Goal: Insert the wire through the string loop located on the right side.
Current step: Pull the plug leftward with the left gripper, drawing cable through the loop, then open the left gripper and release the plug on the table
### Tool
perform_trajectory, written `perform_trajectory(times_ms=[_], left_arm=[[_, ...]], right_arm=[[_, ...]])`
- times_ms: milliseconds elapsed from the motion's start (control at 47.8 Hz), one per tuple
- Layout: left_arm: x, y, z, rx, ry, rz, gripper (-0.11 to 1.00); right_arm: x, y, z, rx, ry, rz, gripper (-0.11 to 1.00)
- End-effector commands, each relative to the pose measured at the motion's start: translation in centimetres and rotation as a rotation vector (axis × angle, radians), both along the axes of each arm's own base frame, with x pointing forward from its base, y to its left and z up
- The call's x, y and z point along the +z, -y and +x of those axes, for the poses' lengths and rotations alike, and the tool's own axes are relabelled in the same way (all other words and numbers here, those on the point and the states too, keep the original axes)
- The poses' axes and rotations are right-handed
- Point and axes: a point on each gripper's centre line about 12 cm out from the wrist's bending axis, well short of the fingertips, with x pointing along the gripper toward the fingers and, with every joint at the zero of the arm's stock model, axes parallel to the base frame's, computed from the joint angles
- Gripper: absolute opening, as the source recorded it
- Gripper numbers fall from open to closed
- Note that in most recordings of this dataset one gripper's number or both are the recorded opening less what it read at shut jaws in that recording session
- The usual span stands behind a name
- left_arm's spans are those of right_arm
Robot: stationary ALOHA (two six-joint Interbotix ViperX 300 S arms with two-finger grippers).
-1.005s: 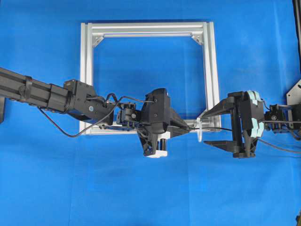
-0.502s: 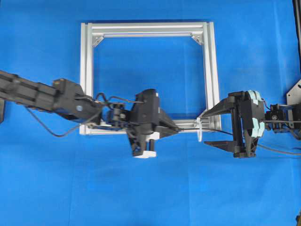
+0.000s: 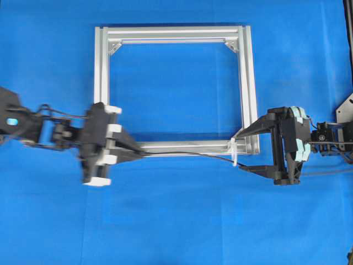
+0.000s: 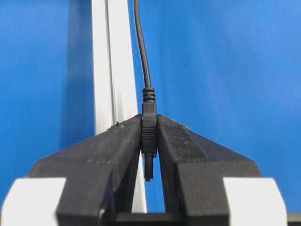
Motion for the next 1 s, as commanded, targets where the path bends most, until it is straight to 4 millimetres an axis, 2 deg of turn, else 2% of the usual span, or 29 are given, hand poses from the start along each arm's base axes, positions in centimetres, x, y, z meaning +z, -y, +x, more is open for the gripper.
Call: perform_trajectory(times_ms=[0,251,481,565,984], left_arm=[[1.0,0.0,-2.1,-0.013,0.048,-0.011,0.08],[-0.2,-1.1,-7.5,-0.014,0.0,-0.002,0.08],[-0.6,-1.8,-10.5,-0.012,-0.009,0.003,0.08],[-0.5,-1.9,-10.8,-0.013,-0.001,0.0,0.08],[-0.4,-1.7,-9.9,-0.017,-0.023,0.011,0.08]], right_arm=[[0.9,-0.2,0.6,0.005,0.039,0.005,0.89],[1.3,-0.4,1.1,0.012,0.053,-0.006,0.89],[1.3,-0.4,1.1,0.011,0.055,-0.006,0.89],[1.4,-0.4,1.2,0.011,0.058,-0.006,0.89],[1.5,-0.5,1.4,0.011,0.064,-0.004,0.89]])
